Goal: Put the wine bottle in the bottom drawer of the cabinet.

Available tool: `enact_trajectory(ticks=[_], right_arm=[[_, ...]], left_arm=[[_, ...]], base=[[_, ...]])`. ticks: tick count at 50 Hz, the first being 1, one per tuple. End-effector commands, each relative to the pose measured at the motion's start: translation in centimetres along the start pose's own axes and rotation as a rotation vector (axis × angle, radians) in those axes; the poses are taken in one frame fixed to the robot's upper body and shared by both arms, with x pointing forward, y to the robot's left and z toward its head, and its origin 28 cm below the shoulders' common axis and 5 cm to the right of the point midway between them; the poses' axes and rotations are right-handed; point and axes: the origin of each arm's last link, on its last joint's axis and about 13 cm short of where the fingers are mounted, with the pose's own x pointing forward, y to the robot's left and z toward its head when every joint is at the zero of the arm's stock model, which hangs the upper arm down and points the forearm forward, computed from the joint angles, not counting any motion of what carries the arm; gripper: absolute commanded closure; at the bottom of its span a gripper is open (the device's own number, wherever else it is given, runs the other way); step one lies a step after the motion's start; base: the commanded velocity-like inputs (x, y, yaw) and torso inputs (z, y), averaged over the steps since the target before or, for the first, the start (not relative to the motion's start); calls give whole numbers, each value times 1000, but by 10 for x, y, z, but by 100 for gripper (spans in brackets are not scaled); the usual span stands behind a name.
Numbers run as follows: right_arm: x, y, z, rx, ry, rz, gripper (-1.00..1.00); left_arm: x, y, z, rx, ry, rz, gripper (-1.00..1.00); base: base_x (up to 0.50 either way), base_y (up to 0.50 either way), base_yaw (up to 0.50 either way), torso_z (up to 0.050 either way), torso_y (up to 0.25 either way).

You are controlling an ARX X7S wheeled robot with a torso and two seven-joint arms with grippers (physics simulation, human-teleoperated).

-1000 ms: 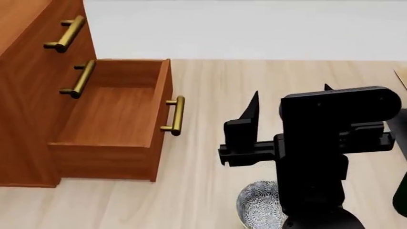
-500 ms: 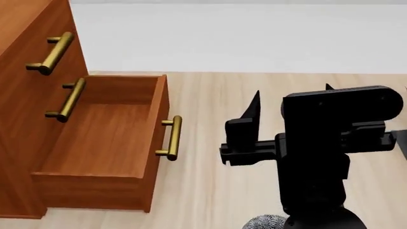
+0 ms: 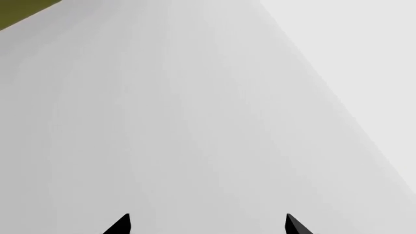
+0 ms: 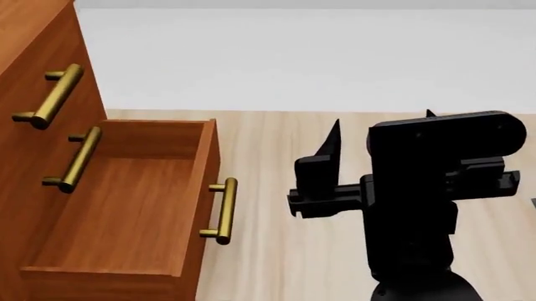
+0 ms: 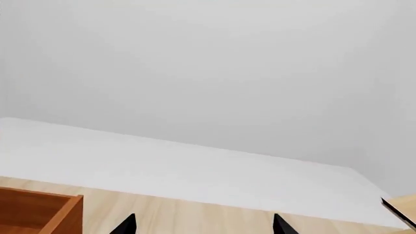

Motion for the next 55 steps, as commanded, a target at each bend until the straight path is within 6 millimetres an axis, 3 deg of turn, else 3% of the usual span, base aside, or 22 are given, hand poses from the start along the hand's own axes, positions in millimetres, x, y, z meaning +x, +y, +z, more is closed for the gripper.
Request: enact_trajectory(ticks=[1,16,41,55], right_arm=[[1,0,0,-1,2,0,-100],[-3,-1,2,20,-5,-4,-100],[-68,-24,26,100,-28,-143,-100],[-99,-41,24,151,19,-247,-100]], left_arm=[[0,0,1,4,-4,0,-100],[0,0,0,4,-4,-1,-100],[0,1,-1,13,-7,-5,-100],[-4,6,10,13,-6,-8,-100]], base=[[289,59,0,0,0],[290,57,0,0,0],[0,0,0,0,0],[0,0,0,0,0]])
